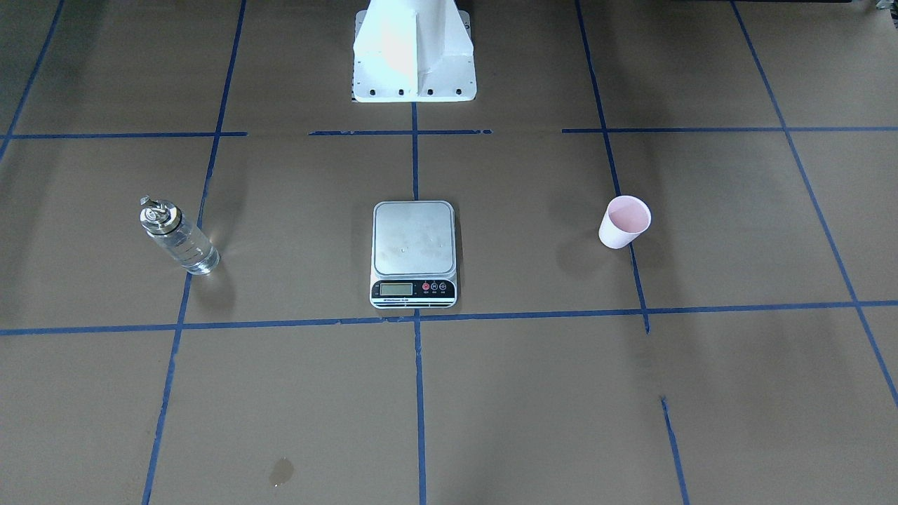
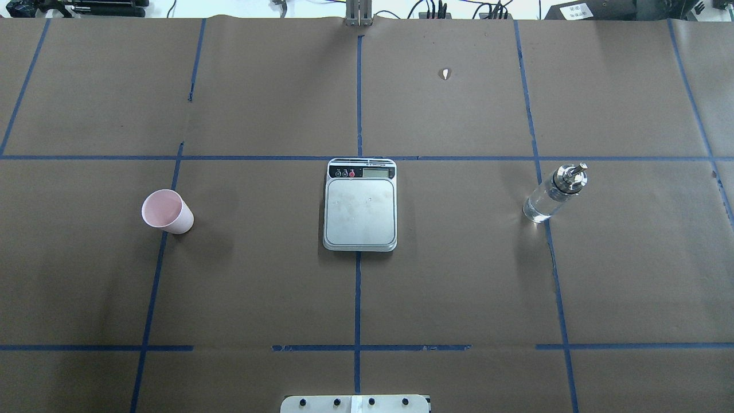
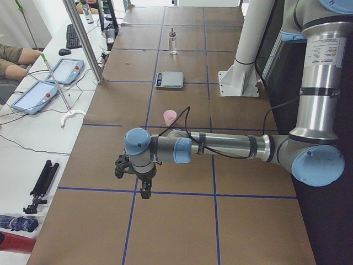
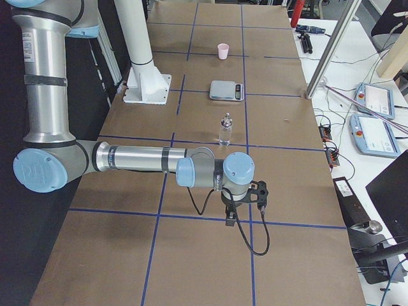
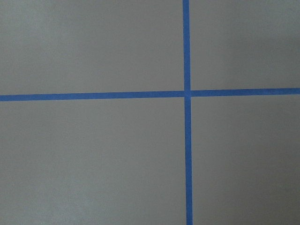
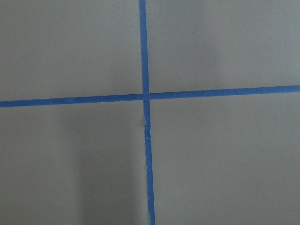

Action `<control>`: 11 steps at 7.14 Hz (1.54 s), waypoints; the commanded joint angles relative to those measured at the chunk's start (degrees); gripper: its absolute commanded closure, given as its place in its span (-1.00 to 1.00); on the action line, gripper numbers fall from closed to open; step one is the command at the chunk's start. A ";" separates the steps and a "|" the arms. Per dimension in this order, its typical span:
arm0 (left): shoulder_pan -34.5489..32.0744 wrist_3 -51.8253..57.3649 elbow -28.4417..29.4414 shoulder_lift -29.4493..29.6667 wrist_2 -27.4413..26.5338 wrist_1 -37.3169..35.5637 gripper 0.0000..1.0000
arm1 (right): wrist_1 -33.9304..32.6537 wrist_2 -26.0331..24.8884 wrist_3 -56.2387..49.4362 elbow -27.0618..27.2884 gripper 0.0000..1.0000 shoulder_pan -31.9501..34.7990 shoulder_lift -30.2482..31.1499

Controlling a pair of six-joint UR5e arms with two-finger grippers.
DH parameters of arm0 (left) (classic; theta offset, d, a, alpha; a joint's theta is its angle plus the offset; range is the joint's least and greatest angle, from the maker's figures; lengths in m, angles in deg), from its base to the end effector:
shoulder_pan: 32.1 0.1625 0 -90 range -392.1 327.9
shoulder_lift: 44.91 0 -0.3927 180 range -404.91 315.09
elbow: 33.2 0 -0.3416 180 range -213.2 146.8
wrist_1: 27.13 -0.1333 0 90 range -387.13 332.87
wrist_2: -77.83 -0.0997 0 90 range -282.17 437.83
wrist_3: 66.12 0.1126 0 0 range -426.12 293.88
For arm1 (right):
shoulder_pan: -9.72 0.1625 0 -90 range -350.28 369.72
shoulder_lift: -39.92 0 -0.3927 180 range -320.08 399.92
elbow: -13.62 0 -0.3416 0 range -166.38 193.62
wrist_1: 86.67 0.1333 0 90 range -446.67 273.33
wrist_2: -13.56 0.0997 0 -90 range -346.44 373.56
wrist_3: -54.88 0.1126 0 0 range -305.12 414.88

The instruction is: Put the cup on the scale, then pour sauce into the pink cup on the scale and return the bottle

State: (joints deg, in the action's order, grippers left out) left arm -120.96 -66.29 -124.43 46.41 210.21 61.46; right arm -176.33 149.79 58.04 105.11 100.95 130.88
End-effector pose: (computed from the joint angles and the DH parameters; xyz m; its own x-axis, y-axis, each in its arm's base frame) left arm -0.0484 -0.4527 0.6211 0.7383 0.0251 -0.6740 -0.0177 0.9997 0.0179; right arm 0.0613 -0.4347 0.6284 0.6896 0.0590 0.7218 -0.0596 0.9979 -0.0246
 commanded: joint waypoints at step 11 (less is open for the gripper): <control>5.53 -4.83 -20.57 2.81 3.32 -0.87 -1.00 | -0.33 -0.08 0.44 2.20 -1.00 0.00 -0.17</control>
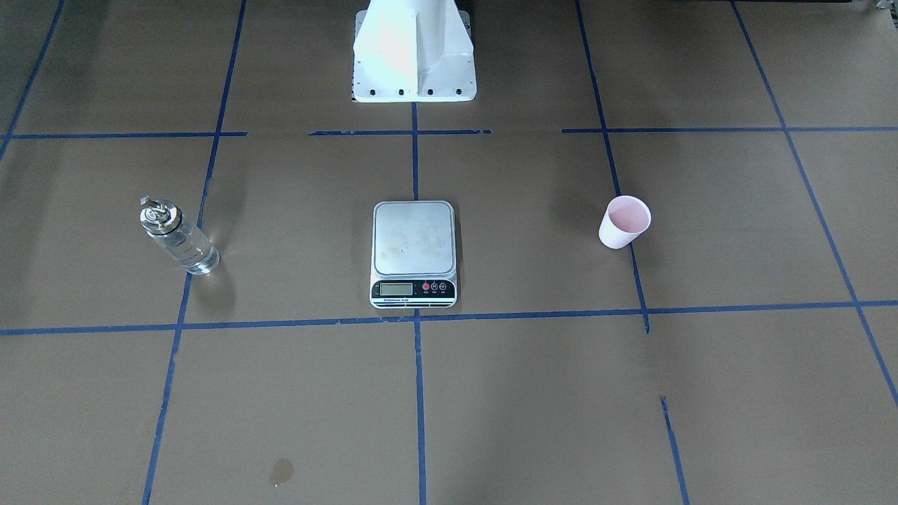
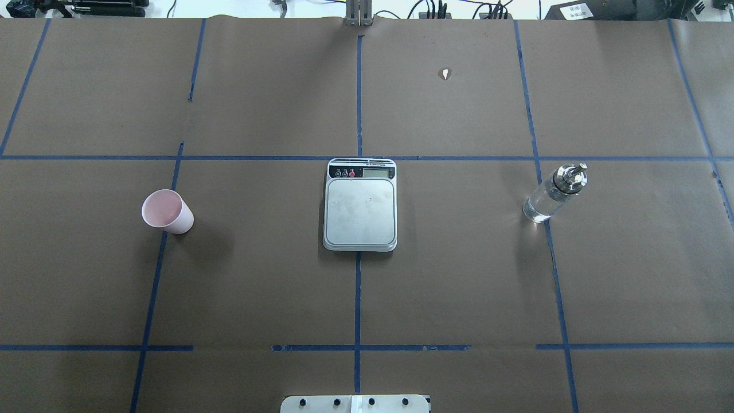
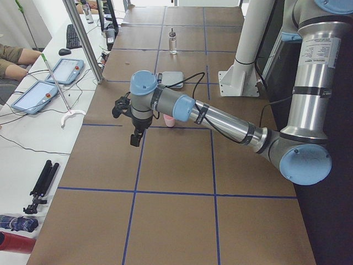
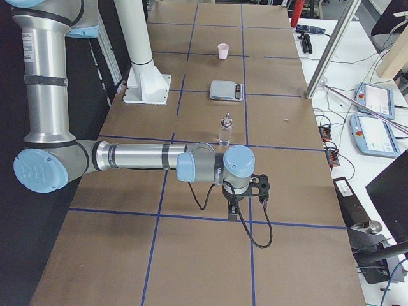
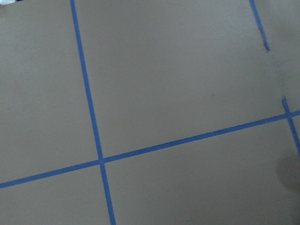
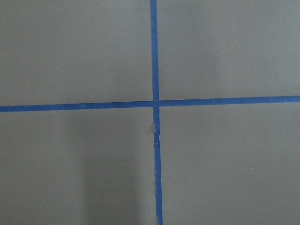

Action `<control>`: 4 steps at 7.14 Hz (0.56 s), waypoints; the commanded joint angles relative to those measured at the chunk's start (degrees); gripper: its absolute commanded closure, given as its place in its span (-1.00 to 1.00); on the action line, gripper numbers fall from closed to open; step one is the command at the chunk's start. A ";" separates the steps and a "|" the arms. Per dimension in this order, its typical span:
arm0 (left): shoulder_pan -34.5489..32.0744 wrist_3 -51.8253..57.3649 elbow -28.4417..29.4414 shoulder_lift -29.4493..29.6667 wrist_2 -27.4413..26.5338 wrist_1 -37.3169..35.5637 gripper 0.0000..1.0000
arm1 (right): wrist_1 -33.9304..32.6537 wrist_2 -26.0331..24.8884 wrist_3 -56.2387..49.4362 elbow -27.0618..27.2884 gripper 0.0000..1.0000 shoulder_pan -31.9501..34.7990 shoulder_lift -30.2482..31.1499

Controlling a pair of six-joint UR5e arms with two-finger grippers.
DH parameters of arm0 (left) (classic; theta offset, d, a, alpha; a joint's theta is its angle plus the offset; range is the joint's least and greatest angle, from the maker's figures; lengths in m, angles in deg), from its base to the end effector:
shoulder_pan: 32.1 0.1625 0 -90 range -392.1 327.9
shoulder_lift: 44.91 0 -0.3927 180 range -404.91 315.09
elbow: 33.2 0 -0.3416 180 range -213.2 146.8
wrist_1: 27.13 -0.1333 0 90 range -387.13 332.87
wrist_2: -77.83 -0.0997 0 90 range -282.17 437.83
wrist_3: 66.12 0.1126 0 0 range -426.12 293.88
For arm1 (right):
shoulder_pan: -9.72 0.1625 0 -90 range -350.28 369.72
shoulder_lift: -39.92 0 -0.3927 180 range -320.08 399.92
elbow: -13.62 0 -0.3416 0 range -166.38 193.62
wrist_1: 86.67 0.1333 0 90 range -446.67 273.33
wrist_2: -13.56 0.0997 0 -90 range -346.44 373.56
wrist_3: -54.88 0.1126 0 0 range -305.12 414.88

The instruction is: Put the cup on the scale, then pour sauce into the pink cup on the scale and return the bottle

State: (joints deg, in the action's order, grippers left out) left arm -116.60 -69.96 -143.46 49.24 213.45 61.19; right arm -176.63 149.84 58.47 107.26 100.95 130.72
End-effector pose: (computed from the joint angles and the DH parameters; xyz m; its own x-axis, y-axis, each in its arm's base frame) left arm -0.0083 -0.4648 0.4471 0.6741 0.2797 -0.6836 -0.0434 0.9389 0.3414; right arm 0.0613 -0.4380 0.6110 0.6891 0.0411 0.7235 -0.0647 0.9979 0.0049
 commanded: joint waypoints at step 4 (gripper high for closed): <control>14.60 -32.99 -8.22 -0.29 -5.98 1.40 -1.00 | 0.14 0.21 0.10 0.74 -1.00 0.00 -0.45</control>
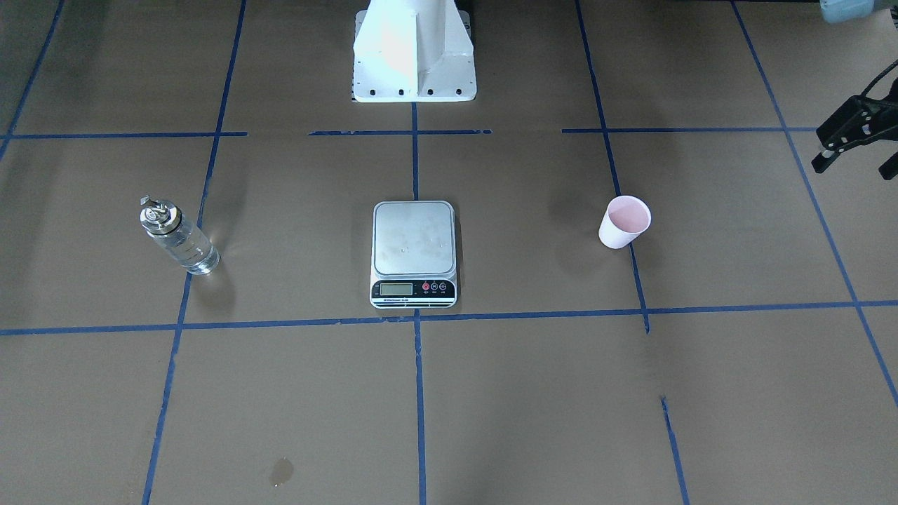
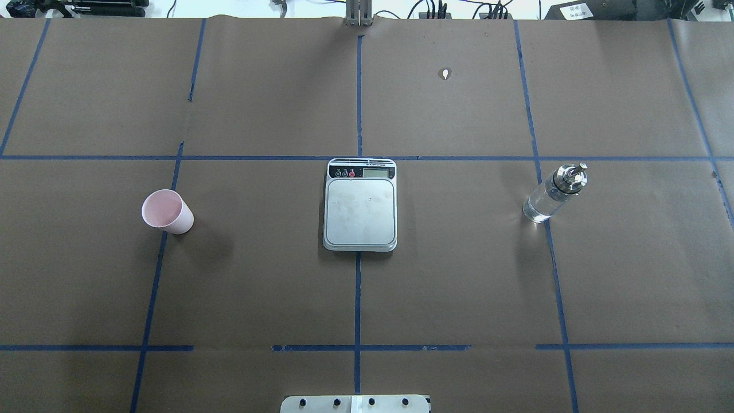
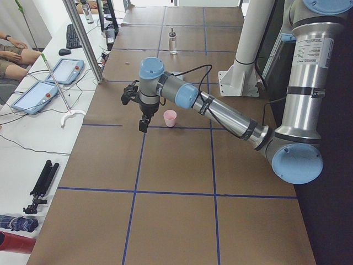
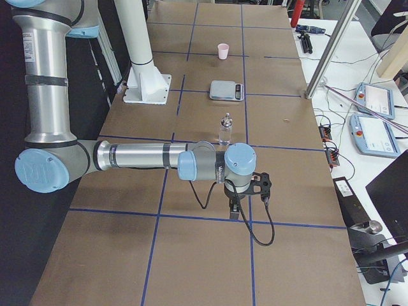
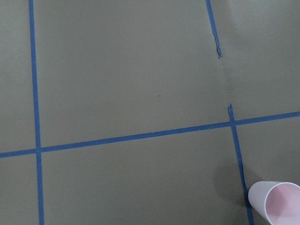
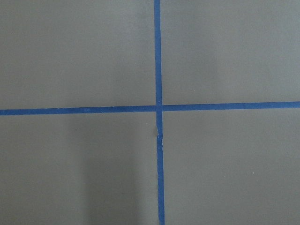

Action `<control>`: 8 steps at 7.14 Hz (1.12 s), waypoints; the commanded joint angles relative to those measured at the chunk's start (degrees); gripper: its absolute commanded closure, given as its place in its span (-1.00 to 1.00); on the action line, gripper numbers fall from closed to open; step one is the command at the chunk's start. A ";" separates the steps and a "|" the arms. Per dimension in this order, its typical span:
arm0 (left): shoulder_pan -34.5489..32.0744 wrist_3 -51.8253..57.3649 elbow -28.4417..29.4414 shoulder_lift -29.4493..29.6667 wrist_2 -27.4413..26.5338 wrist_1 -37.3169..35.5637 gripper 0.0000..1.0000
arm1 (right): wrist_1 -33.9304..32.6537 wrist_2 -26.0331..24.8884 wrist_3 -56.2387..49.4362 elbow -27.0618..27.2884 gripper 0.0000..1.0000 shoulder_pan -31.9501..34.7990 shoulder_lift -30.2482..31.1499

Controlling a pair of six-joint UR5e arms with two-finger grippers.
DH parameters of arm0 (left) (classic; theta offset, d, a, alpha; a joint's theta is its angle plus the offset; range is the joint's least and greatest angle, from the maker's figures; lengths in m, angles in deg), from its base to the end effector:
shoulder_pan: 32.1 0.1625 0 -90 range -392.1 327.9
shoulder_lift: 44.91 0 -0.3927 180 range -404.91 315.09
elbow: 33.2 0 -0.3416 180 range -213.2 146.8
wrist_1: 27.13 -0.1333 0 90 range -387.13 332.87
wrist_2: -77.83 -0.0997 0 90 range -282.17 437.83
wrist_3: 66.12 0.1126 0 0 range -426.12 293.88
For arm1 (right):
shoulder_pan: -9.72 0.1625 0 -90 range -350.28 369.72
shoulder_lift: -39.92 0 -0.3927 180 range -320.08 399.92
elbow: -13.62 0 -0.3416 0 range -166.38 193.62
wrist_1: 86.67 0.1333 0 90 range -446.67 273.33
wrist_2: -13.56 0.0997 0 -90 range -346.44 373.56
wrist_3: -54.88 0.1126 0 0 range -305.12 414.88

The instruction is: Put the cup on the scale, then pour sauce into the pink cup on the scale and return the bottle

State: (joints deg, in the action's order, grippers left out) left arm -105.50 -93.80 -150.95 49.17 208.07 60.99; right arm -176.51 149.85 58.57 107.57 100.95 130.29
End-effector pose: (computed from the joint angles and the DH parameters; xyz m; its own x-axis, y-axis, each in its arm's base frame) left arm 0.0698 -0.4461 0.3987 0.6812 0.0811 -0.7276 0.0778 0.9802 0.1821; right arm 0.0614 -0.4417 0.6050 0.6890 0.0320 0.7240 -0.0659 0.9977 0.0187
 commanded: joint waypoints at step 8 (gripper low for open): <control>23.92 -42.11 6.99 -0.66 -10.61 22.69 -1.00 | 0.19 1.00 0.27 1.40 -1.00 0.00 -0.19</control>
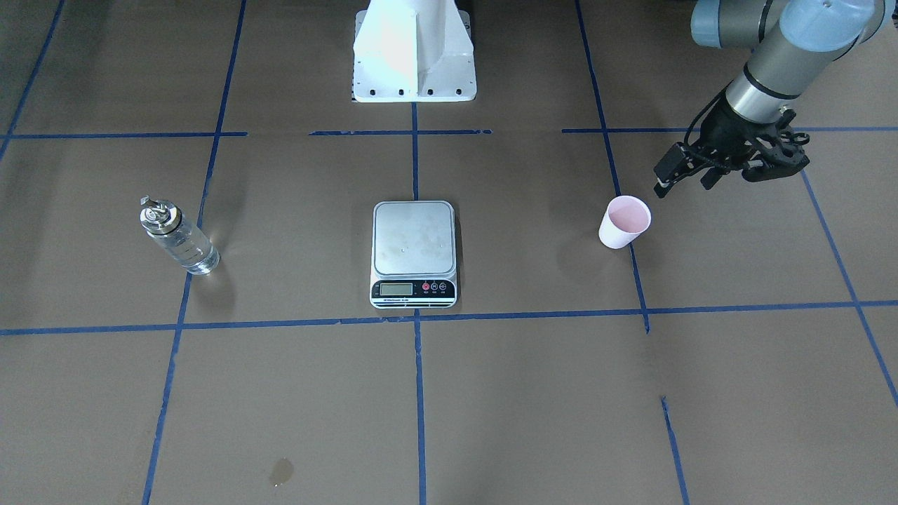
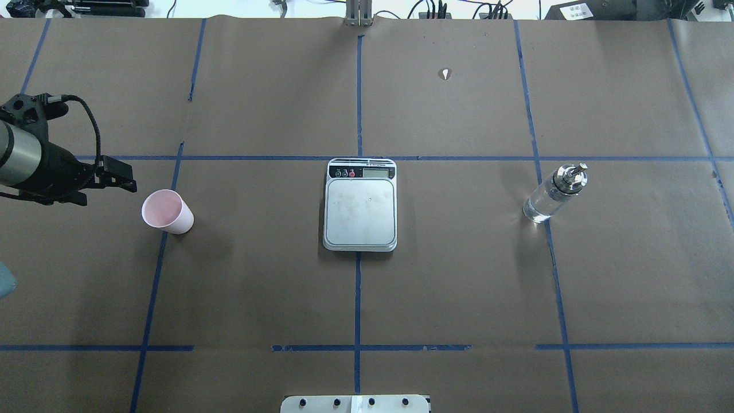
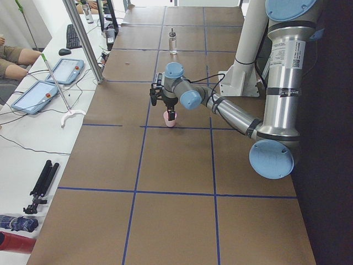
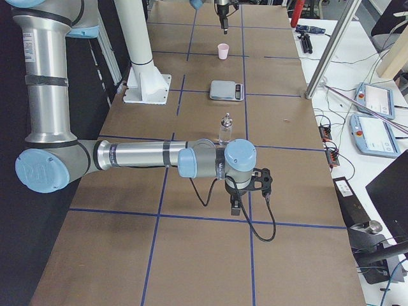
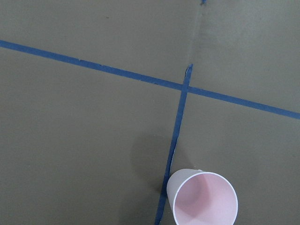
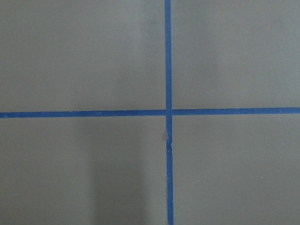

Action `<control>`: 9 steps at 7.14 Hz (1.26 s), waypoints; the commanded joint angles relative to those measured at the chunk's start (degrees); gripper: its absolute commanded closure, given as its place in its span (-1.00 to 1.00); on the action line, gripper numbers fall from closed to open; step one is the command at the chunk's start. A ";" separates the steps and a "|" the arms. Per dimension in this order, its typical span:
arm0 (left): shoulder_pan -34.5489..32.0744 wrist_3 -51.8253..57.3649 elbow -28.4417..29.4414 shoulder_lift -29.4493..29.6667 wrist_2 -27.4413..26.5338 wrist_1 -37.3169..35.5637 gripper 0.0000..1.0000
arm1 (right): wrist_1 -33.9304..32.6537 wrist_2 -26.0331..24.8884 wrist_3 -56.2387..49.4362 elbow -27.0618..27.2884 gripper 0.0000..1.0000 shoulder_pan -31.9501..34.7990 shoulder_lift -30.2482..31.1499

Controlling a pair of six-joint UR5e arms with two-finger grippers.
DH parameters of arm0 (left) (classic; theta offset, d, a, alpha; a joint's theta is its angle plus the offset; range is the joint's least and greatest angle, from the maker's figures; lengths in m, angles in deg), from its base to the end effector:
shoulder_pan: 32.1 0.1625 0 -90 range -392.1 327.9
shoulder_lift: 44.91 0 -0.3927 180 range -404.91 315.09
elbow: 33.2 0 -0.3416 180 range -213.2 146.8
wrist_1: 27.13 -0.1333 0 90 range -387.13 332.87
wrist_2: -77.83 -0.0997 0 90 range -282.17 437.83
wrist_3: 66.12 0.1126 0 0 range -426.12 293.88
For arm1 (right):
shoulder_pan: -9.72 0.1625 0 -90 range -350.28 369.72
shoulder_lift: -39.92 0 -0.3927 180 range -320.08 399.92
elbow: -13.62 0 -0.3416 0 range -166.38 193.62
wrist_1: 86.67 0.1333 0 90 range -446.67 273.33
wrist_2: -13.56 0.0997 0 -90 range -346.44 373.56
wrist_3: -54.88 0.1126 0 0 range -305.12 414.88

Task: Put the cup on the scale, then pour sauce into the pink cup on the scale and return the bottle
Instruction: 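Move the left gripper down to the pink paper cup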

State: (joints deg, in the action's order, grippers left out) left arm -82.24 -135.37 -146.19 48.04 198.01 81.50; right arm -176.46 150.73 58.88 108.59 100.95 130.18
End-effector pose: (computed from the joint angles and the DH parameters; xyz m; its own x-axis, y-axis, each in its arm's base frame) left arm 0.2403 -0.4074 0.4046 0.5820 -0.2191 -0.7831 0.2473 0.9651 -0.0863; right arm 0.0603 -0.4434 0.5949 0.6779 0.0213 0.7349 -0.0688 0.9970 0.0346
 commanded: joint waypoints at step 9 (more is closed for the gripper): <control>5.66 -0.44 8.05 4.43 -3.54 2.37 -1.00 | 0.06 -0.32 -0.05 0.30 -1.00 -0.61 -0.17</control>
State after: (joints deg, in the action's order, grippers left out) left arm -77.15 -135.89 -138.37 52.40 194.75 83.87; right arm -176.40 150.41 58.84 108.78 100.39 130.07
